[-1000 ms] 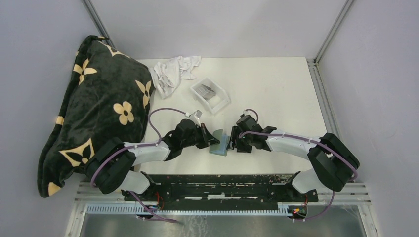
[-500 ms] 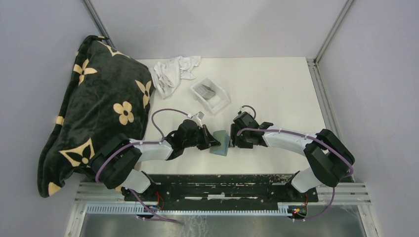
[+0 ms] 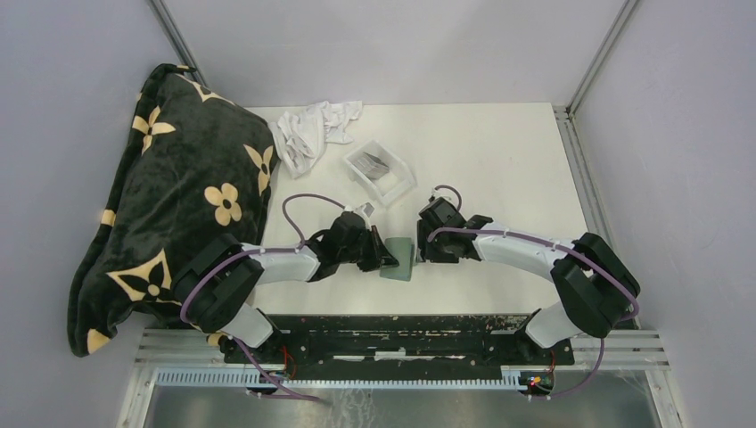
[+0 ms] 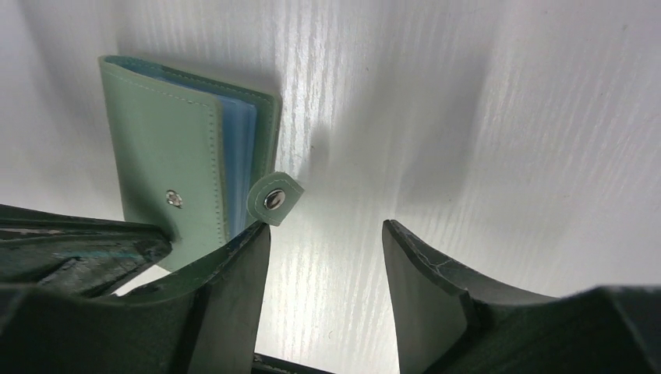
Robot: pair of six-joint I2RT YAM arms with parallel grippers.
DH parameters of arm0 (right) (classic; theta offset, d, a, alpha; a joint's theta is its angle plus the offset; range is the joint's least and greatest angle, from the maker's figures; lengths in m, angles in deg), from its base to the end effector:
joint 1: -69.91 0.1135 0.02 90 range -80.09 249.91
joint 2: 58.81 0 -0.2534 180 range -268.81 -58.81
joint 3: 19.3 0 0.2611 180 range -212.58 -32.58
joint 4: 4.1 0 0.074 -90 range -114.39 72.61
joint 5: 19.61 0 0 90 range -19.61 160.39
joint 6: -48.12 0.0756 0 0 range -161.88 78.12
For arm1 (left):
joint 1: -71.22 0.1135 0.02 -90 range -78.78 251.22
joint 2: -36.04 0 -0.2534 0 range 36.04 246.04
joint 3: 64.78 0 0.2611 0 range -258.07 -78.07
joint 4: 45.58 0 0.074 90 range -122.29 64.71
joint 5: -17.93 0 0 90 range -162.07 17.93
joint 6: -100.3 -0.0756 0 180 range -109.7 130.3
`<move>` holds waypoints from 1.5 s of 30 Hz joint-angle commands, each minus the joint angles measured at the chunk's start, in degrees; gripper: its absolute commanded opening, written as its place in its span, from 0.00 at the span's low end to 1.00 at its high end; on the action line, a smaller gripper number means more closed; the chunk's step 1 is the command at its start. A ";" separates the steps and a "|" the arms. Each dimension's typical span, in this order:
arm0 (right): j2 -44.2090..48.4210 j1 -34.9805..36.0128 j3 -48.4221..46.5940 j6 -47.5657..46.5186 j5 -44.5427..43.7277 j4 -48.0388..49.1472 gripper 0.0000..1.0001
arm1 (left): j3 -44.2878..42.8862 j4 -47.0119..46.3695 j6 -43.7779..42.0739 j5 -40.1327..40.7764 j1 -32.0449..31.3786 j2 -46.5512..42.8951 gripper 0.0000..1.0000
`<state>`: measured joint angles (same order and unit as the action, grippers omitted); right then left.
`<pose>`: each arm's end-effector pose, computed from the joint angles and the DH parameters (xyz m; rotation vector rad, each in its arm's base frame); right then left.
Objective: Put the credit cards into the card holder
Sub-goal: Close the card holder at the center of the board.
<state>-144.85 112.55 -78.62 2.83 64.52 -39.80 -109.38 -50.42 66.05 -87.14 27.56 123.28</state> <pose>0.2295 0.2008 0.1166 0.0828 2.7007 0.3577 0.2151 -0.2324 0.0996 -0.1021 2.5022 -1.1476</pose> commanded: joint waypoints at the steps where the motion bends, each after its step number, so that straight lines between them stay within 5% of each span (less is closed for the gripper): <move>1: 1.23 -0.18 -3.98 -1.07 -1.79 -1.42 0.61 | -3.95 6.71 -4.75 2.38 -1.24 0.26 0.03; 27: -4.89 0.57 -15.44 -2.62 -1.16 -9.26 0.60 | -10.15 17.90 -8.53 6.37 -5.01 5.33 0.03; 45: -8.80 2.40 -20.57 -1.83 -1.07 -13.90 0.48 | -11.76 19.36 -9.68 6.28 -5.26 6.41 0.03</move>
<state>-152.90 114.21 -95.63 1.14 64.28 -52.50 -119.96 -33.55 60.10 -81.61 22.90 128.16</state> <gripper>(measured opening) 0.482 0.037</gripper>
